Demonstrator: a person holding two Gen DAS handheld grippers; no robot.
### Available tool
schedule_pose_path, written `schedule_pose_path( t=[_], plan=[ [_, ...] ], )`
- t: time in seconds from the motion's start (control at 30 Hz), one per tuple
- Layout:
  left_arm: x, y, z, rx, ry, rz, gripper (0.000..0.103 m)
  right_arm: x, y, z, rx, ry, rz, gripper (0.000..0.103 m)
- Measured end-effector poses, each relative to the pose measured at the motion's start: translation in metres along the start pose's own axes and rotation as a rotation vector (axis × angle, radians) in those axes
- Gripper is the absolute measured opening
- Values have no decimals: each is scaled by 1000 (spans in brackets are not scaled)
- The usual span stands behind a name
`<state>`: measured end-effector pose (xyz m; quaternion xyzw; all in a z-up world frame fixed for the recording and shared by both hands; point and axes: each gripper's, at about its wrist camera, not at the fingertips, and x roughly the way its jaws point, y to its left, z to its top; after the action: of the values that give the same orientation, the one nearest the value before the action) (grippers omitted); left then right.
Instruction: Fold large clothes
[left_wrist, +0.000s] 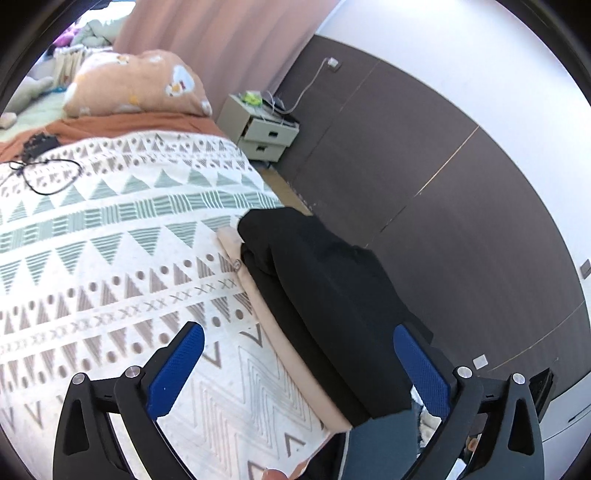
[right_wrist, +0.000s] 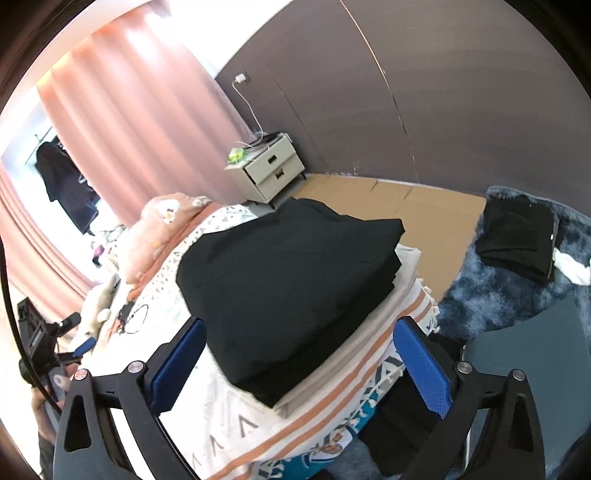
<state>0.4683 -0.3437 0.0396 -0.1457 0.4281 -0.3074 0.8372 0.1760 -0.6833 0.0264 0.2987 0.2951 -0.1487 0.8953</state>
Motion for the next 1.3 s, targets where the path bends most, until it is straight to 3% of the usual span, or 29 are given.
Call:
schedule_pose_path(
  t=[0.37, 0.8, 1.13, 1.3],
  plan=[
    [-119, 15, -38, 58, -122, 49, 102, -51, 62, -47, -60, -47, 46, 102],
    [-268, 35, -122, 136, -304, 158, 103, -98, 116, -105, -159, -102, 41, 102],
    [-323, 64, -174, 119, -366, 318, 102, -122, 148, -150, -244, -119, 75, 102],
    [-343, 80, -206, 91, -395, 347, 102, -136, 153, -169, -270, -132, 51, 102]
  ],
)
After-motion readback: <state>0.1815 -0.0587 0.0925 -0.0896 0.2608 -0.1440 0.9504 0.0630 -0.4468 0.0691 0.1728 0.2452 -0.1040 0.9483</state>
